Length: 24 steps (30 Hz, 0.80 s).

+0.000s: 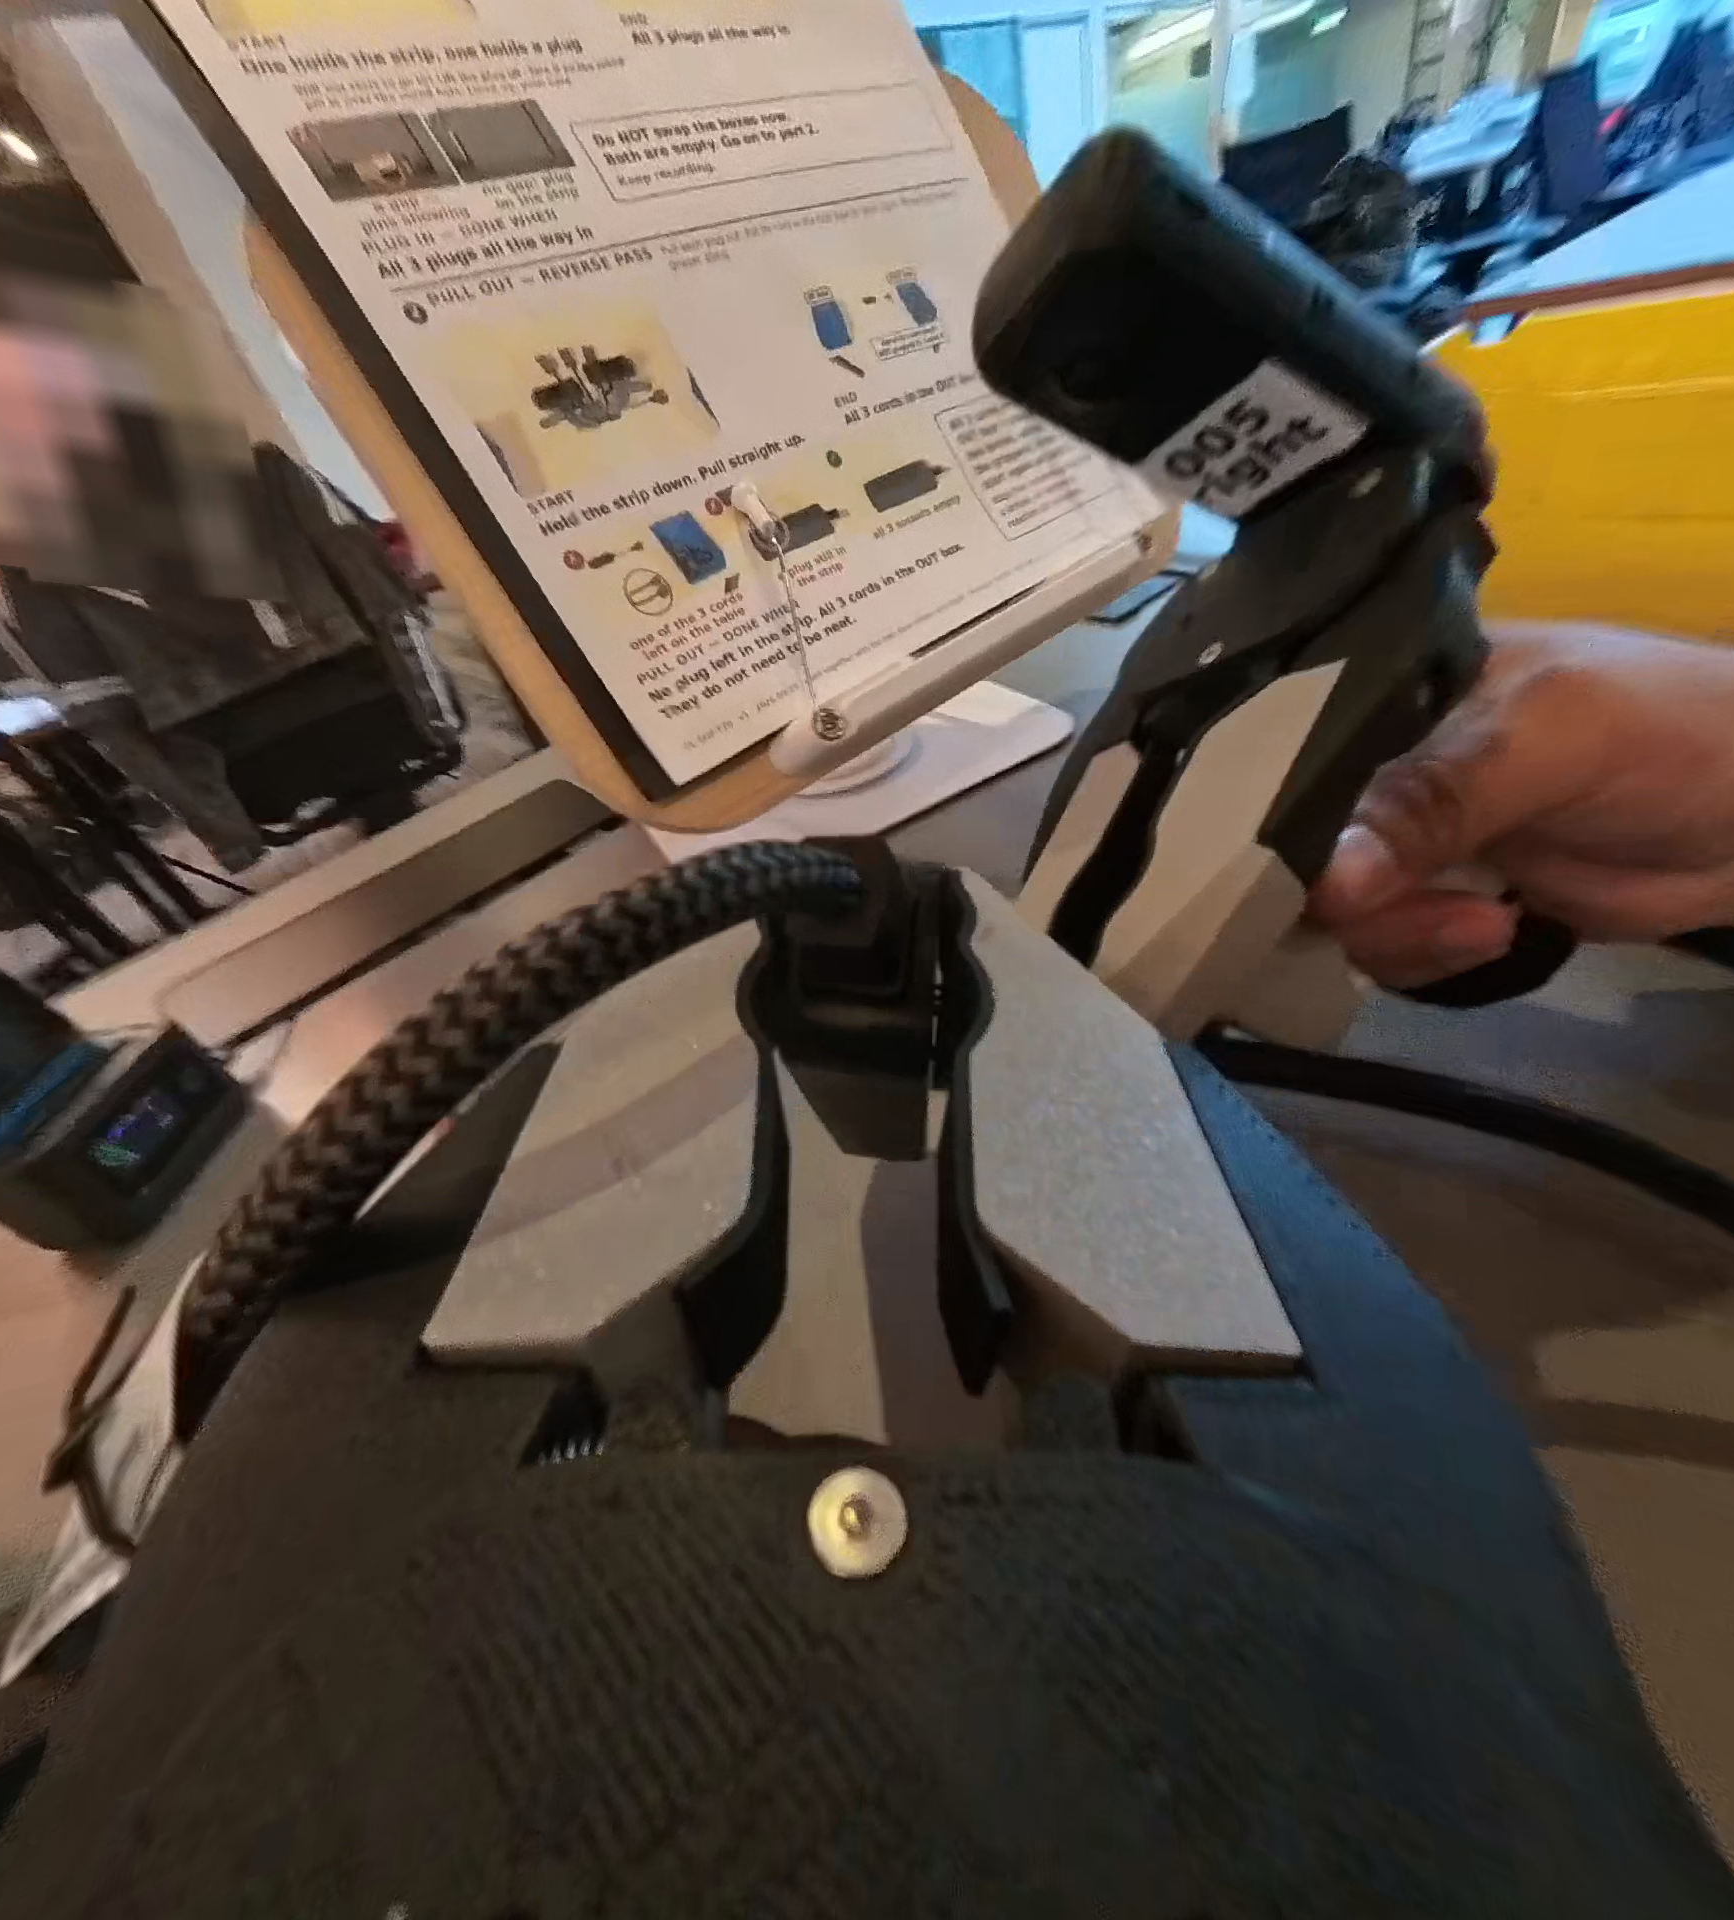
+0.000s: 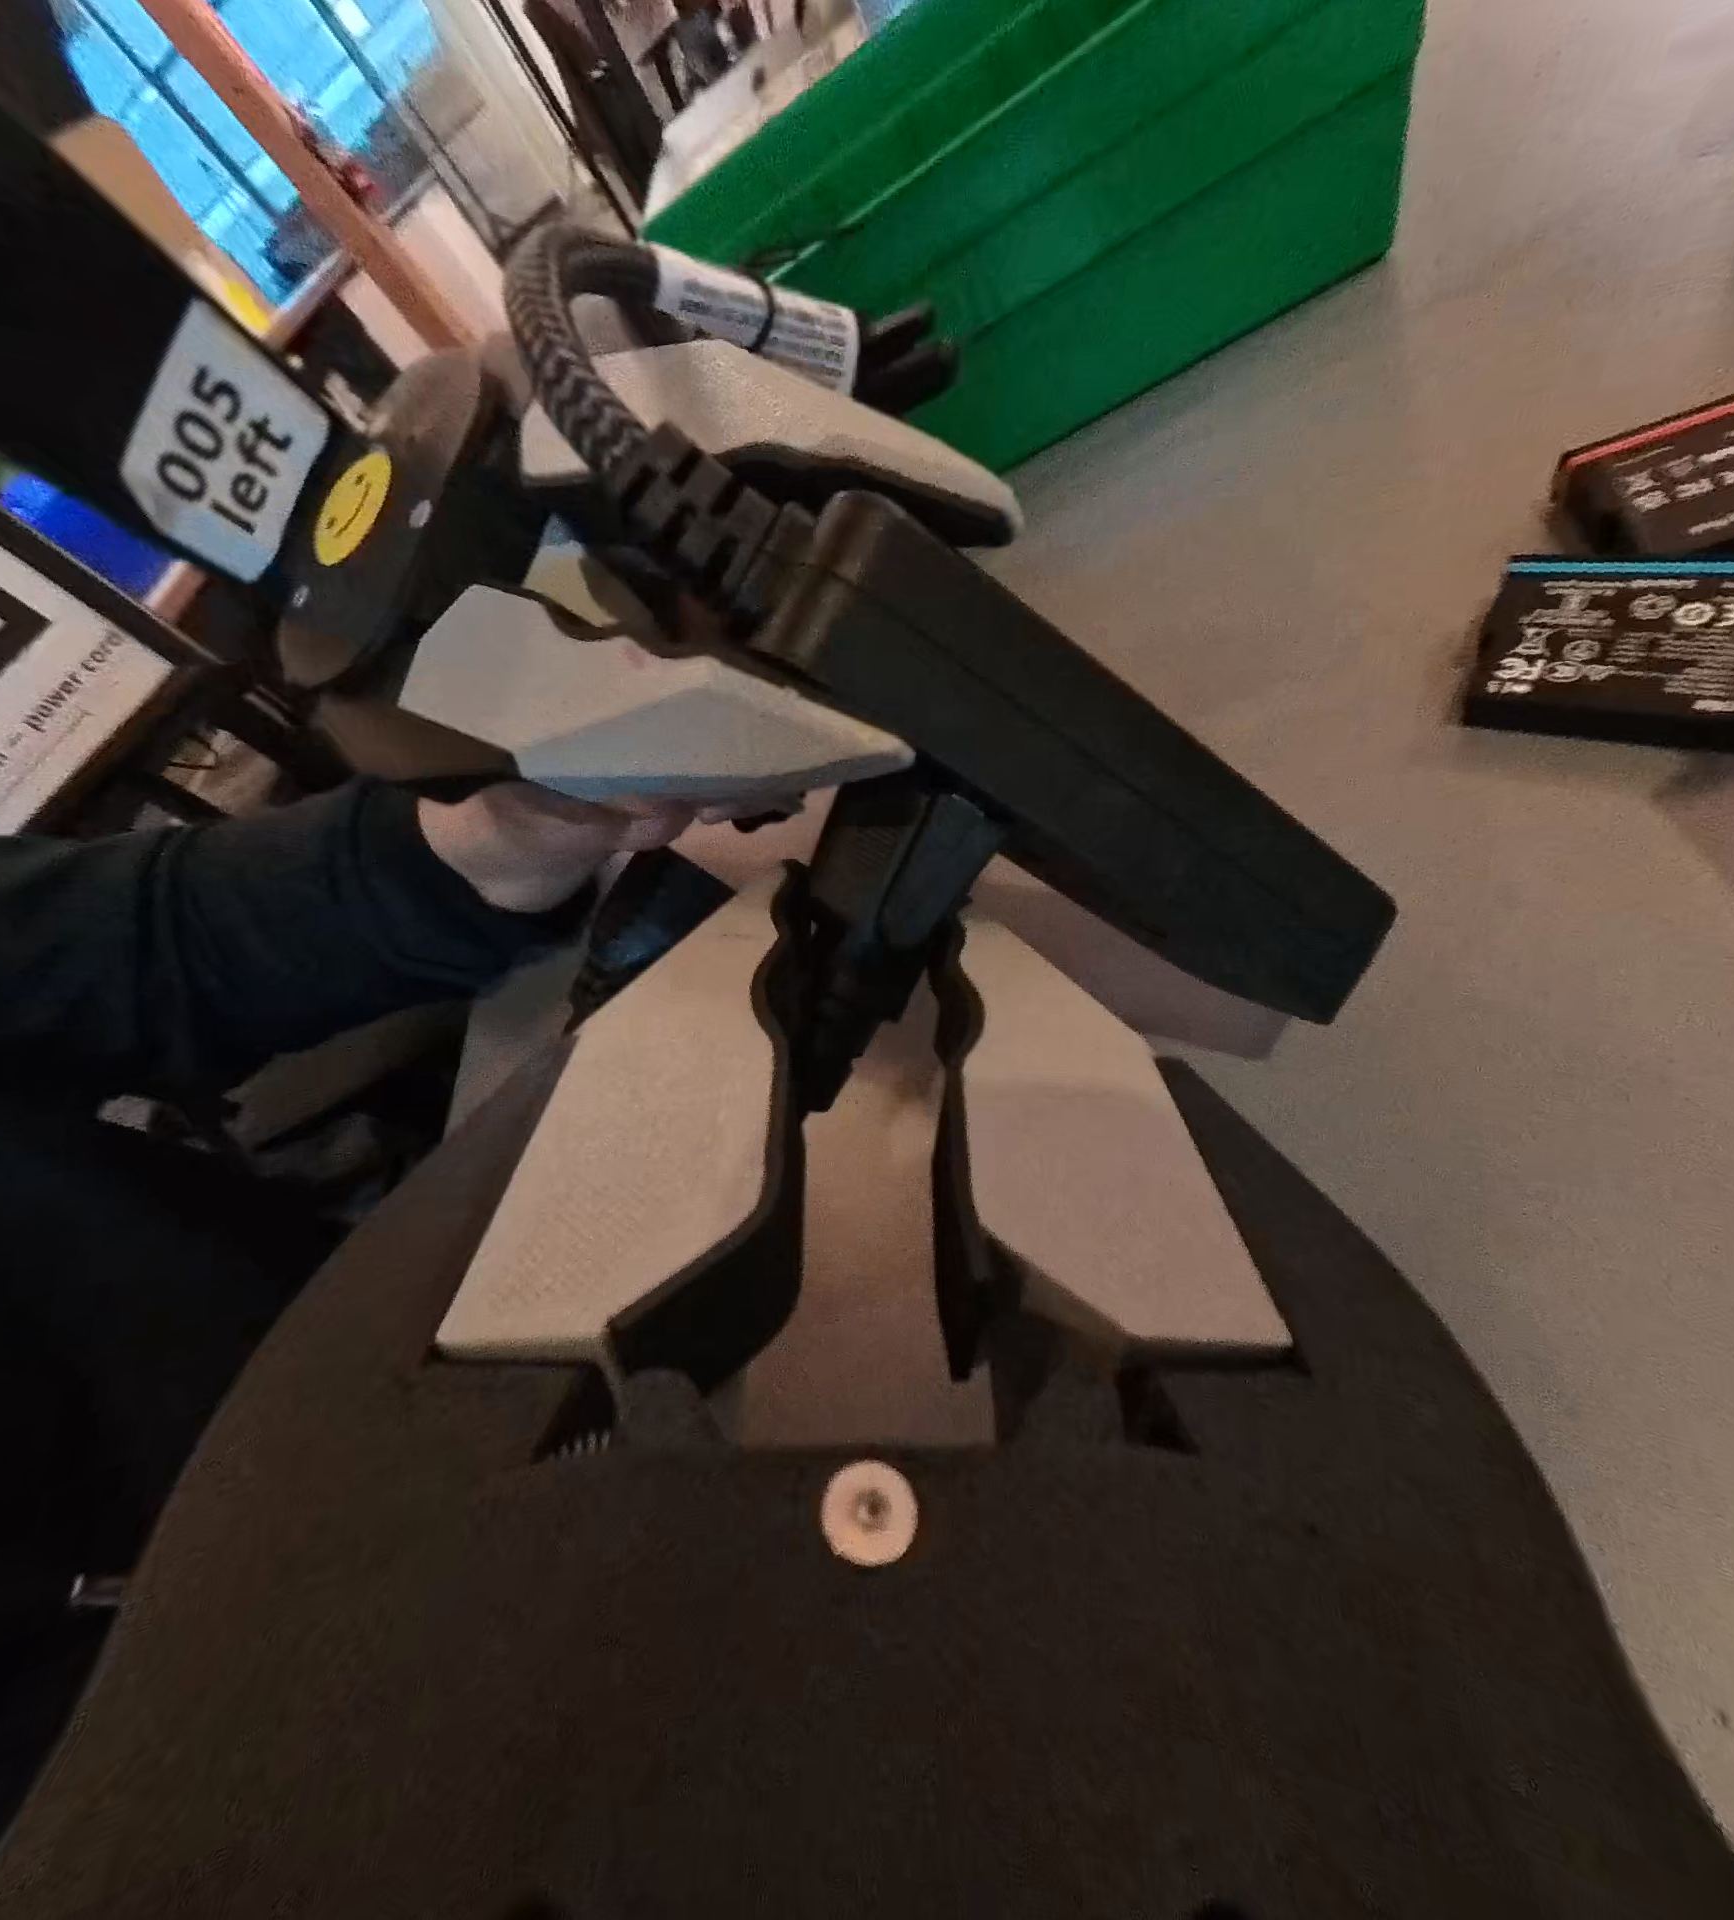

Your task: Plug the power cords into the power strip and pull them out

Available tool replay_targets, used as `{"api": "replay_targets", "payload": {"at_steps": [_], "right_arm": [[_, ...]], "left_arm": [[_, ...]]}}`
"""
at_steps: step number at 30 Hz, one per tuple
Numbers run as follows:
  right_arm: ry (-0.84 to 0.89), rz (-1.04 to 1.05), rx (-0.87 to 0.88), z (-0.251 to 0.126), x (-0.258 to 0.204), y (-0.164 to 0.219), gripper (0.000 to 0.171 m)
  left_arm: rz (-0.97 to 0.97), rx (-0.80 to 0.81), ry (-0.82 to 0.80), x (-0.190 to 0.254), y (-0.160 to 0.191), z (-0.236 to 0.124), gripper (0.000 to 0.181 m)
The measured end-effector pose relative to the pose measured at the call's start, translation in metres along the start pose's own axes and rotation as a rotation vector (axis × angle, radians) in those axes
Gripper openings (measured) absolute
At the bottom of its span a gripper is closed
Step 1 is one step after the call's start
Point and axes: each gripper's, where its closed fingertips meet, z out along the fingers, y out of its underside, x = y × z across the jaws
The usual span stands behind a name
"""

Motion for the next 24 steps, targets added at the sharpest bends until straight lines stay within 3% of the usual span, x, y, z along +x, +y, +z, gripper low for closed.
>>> {"api": "replay_targets", "payload": {"at_steps": [3, 7, 11, 16, 24], "right_arm": [[0.026, 0.007, 0.002, -0.005, 0.003, -0.002, 0.021], [0.008, 0.030, 0.013, -0.002, 0.000, 0.001, 0.021], [-0.014, 0.054, 0.018, 0.005, 0.007, 0.003, 0.021], [0.144, -0.072, -0.029, 0.001, 0.020, 0.003, 0.021], [0.393, -0.190, -0.098, 0.001, 0.031, 0.003, 0.022]], "left_arm": [[0.111, -0.034, -0.082, 0.000, -0.001, 0.005, 0.030], [-0.045, -0.034, -0.022, 0.002, 0.000, 0.001, 0.027], [-0.080, -0.079, -0.038, -0.003, 0.009, 0.002, 0.027], [-0.004, -0.089, -0.071, -0.004, 0.010, 0.008, 0.028], [-0.059, -0.100, -0.067, -0.008, 0.014, 0.008, 0.029]]}}
